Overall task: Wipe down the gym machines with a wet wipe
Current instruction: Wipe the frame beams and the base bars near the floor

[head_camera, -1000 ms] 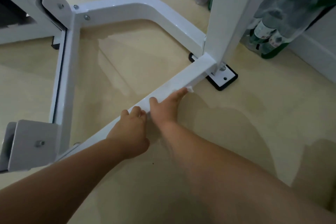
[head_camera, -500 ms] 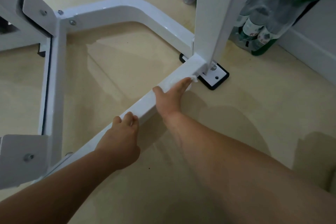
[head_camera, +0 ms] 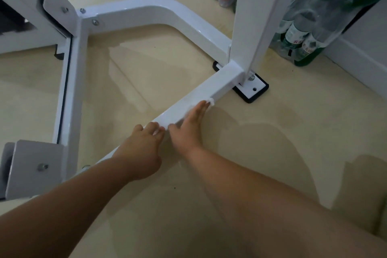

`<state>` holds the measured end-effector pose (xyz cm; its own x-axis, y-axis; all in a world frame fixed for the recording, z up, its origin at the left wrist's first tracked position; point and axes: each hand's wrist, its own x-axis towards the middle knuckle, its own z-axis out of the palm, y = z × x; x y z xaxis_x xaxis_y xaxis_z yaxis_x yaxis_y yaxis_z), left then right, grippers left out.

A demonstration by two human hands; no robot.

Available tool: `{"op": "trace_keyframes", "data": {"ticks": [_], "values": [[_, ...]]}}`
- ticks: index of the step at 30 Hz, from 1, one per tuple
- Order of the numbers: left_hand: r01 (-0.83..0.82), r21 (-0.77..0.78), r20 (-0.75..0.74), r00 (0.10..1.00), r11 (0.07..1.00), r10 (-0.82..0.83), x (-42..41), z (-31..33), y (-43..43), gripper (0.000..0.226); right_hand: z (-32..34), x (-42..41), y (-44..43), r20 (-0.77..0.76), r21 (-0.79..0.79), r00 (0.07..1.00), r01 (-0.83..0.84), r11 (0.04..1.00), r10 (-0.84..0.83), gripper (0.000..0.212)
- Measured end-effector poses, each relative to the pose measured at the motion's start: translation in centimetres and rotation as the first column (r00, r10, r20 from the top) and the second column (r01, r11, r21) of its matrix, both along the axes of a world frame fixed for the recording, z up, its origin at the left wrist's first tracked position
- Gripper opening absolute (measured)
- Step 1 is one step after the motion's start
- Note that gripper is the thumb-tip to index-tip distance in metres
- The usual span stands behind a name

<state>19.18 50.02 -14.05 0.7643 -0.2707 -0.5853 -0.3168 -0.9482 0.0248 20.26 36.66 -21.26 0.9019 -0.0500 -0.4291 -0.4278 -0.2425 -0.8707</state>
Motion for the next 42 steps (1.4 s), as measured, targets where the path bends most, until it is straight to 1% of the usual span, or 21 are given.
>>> {"op": "trace_keyframes", "data": {"ticks": [2,5,7,8,10,13,16,18,19,21,24,25,27,28,29,32,33,34,37,40,42], "values": [[0.0,-0.008,-0.004,1.0,1.0,0.0,-0.1,-0.1,0.6,0.086,-0.7,-1.0,0.1,0.026,-0.118,0.997,-0.075,0.99,0.079,0.115],[-0.028,-0.057,-0.016,1.0,0.998,0.027,-1.1,-0.8,1.1,0.088,-0.5,2.2,-2.8,0.058,-0.196,0.996,0.08,0.977,-0.07,0.112],[-0.08,-0.131,-0.005,0.997,0.988,0.08,-2.1,-1.2,1.4,0.085,0.2,4.8,-5.0,0.063,-0.27,0.994,0.1,0.958,-0.086,0.107],[-0.11,-0.168,0.019,0.993,0.98,0.115,-2.6,-1.4,1.7,0.082,0.4,5.4,-5.4,0.063,-0.358,0.998,0.035,0.933,-0.014,0.102],[-0.168,-0.219,0.061,0.981,0.961,0.185,-3.6,-1.6,2.7,0.074,0.3,5.0,-4.6,0.041,-0.578,0.973,-0.164,0.8,0.229,0.095],[-0.078,-0.153,0.155,0.983,0.985,0.102,-5.0,-1.9,5.3,0.065,-0.8,0.7,-1.1,0.036,-0.725,0.829,-0.364,0.585,0.559,0.092],[0.004,-0.051,0.189,0.982,0.999,0.005,-6.2,-2.1,8.2,0.059,-2.5,-3.9,1.6,0.086,-0.794,0.555,-0.464,0.393,0.828,0.093],[0.038,-0.006,0.198,0.98,0.999,-0.036,-6.9,-2.1,9.7,0.066,-3.1,-4.5,2.1,0.078,-0.826,0.402,-0.486,0.285,0.912,0.091],[0.062,0.016,0.211,0.975,0.998,-0.064,-7.2,-2.1,10.3,0.07,-3.1,-4.0,2.0,0.082,-0.841,0.371,-0.472,0.264,0.925,0.089],[0.083,0.053,0.227,0.969,0.995,-0.093,-7.7,-2.1,11.3,0.073,-2.9,-2.3,0.8,0.1,-0.872,0.435,-0.395,0.29,0.895,0.087],[0.032,0.091,0.2,0.979,0.995,-0.049,-8.5,-2.1,11.8,0.073,-2.2,0.4,-2.1,0.059,-0.885,0.685,-0.302,0.356,0.726,0.095],[0.024,0.101,0.19,0.981,0.995,-0.043,-8.9,-2.1,11.9,0.075,-2.0,0.8,-2.6,0.025,-0.886,0.734,-0.299,0.355,0.679,0.099],[0.046,0.105,0.179,0.982,0.993,-0.064,-9.4,-2.2,12.2,0.078,-1.6,0.5,-2.0,-0.006,-0.882,0.765,-0.307,0.356,0.644,0.105],[0.066,0.107,0.179,0.98,0.992,-0.084,-9.5,-2.3,12.3,0.08,-1.4,-0.1,-1.0,-0.002,-0.881,0.744,-0.317,0.351,0.668,0.108],[0.087,0.105,0.174,0.979,0.991,-0.105,-9.4,-2.5,12.3,0.081,-1.2,-0.9,0.3,-0.004,-0.883,0.678,-0.347,0.316,0.735,0.11],[0.129,0.081,0.121,0.983,0.988,-0.138,-8.9,-2.9,12.3,0.078,-1.4,-3.8,3.9,-0.046,-0.873,0.266,-0.48,0.091,0.963,0.114],[0.146,0.076,0.106,0.982,0.986,-0.154,-8.6,-3.0,12.4,0.075,-1.2,-4.0,4.4,-0.058,-0.867,0.184,-0.497,0.042,0.981,0.114],[0.172,0.073,0.098,0.979,0.982,-0.178,-8.3,-3.3,12.6,0.072,-0.8,-3.7,4.4,-0.058,-0.859,0.165,-0.51,0.035,0.985,0.113],[0.236,0.078,0.122,0.962,0.969,-0.244,-7.5,-3.9,13.1,0.065,0.0,-2.0,1.9,-0.09,-0.86,0.309,-0.503,0.083,0.947,0.118],[0.237,0.081,0.152,0.957,0.968,-0.247,-7.5,-4.2,13.0,0.062,0.2,-0.2,-1.3,-0.142,-0.918,0.476,-0.391,0.064,0.868,0.118],[0.248,0.11,0.173,0.949,0.962,-0.265,-7.9,-4.5,13.0,0.062,-0.3,0.5,-2.2,-0.162,-0.925,0.528,-0.376,0.059,0.833,0.12]]}}
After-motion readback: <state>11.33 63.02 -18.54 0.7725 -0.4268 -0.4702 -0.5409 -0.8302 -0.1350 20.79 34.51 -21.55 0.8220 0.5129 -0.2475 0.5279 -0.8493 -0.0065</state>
